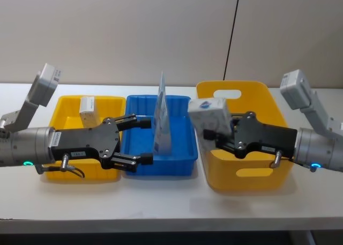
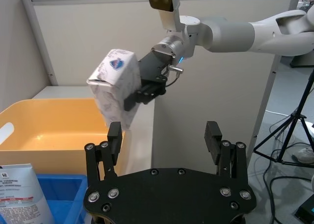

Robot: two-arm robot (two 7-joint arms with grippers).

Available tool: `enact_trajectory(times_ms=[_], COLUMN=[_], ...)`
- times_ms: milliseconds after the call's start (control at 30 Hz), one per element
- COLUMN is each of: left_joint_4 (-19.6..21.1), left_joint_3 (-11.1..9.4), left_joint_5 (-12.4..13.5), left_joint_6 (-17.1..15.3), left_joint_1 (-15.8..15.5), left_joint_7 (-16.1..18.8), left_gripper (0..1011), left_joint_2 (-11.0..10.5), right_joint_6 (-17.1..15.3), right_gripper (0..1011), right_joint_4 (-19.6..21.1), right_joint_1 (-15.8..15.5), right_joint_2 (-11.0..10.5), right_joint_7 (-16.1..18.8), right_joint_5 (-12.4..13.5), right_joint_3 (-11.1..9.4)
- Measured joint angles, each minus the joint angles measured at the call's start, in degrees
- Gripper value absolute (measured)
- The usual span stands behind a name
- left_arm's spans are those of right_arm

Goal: Bimanual collaborative sorting of washing and personal care products

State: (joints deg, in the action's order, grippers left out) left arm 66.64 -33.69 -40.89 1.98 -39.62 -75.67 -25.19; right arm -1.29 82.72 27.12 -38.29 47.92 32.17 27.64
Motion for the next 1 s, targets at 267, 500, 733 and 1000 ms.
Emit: enact_trajectory(times_ms=[267,500,733,1000], left_joint_4=[0.0,0.0,0.0,0.0], left_joint_3=[0.0,0.0,0.0,0.0], left_joint_5=[0.0,0.0,0.0,0.0], left_joint_6=[0.0,0.0,0.0,0.0], left_joint_1=[0.0,0.0,0.0,0.0], left_joint_7=[0.0,0.0,0.0,0.0], left_gripper=[1002,1001,1001,1002], left_joint_2=[0.0,0.0,0.0,0.0], right_joint_6=[-0.1,-0.9,-2.4,-4.9], right_gripper=[353,353,353,353], right_joint_4=[0.7,1.6,2.5,3.6], right_joint_1=[-2.0,-3.7,-5.2,-6.7], right_joint_2=[-0.5,-0.5,0.0,0.9], right_joint_7=[-5.7,-11.5,-17.5,-24.9], right_joint_5=[-0.5,-1.9,-3.6,-6.2], right_joint_3=[-1.7,-3.1,-4.2,-5.4])
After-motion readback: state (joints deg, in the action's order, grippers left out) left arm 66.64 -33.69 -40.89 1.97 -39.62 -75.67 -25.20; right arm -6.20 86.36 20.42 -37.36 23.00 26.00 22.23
